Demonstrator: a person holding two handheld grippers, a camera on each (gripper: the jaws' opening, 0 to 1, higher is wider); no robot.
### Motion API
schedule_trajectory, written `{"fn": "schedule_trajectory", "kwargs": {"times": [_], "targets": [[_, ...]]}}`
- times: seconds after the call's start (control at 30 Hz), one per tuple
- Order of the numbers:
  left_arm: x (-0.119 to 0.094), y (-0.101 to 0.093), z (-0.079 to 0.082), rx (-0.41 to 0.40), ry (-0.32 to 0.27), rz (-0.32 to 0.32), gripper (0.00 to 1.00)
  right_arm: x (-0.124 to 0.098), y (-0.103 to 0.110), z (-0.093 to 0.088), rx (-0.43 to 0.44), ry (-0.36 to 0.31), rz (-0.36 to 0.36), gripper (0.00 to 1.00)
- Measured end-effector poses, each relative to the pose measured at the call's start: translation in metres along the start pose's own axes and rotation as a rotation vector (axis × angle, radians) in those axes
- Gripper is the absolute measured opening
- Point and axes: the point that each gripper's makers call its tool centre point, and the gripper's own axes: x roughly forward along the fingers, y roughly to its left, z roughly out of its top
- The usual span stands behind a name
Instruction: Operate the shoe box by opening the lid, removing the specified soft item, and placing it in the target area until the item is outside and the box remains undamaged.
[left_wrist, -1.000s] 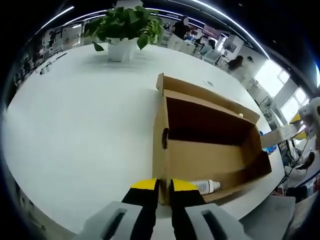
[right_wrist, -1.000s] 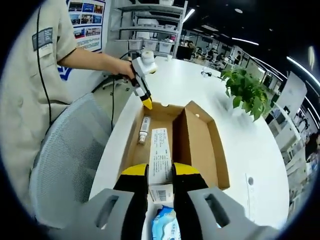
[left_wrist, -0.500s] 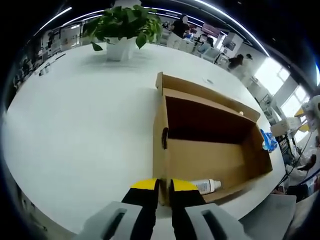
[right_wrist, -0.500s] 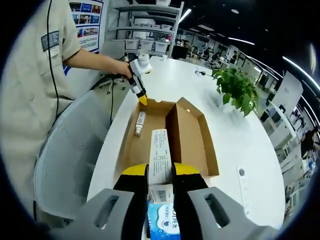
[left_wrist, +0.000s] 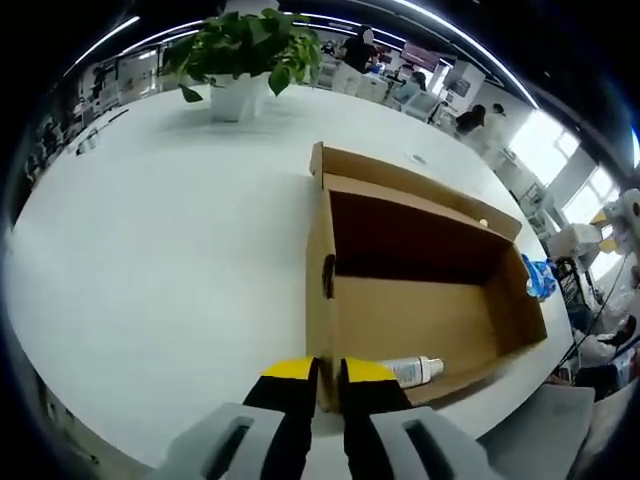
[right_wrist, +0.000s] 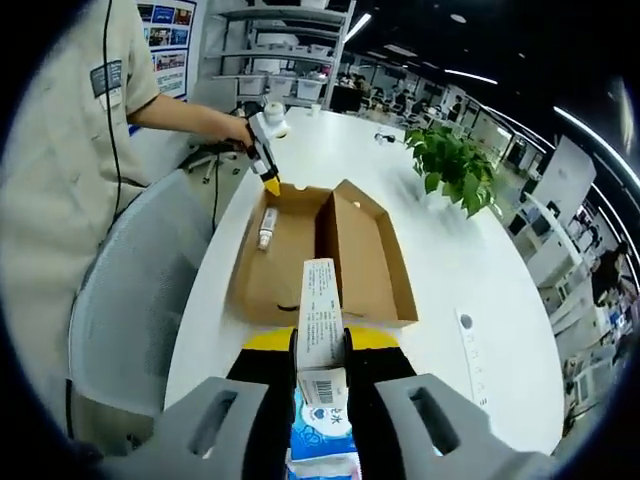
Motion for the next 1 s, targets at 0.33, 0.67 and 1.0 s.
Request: {"fn": "schedule_trajectory", "kwargs": {"times": [0.33,0.67,1.0], "targets": [[0.000,0.000,0.000,0.008,0.012,0.001,0.09,-0.017,-0.023,-0.025,0.021,0.016,-0.045,0.15],[0.002,0.000,0.000,0.023,0.017,-0.002,0.09,-0.035,-0.044,-0.061,0.043,0.054,-0.088,0.15],[0.003,0.001,0.000,0.048,0.033,0.011,0.09,-0.043,-0.058,-0.096,0.054,0.103,-0.102,0.15]]}}
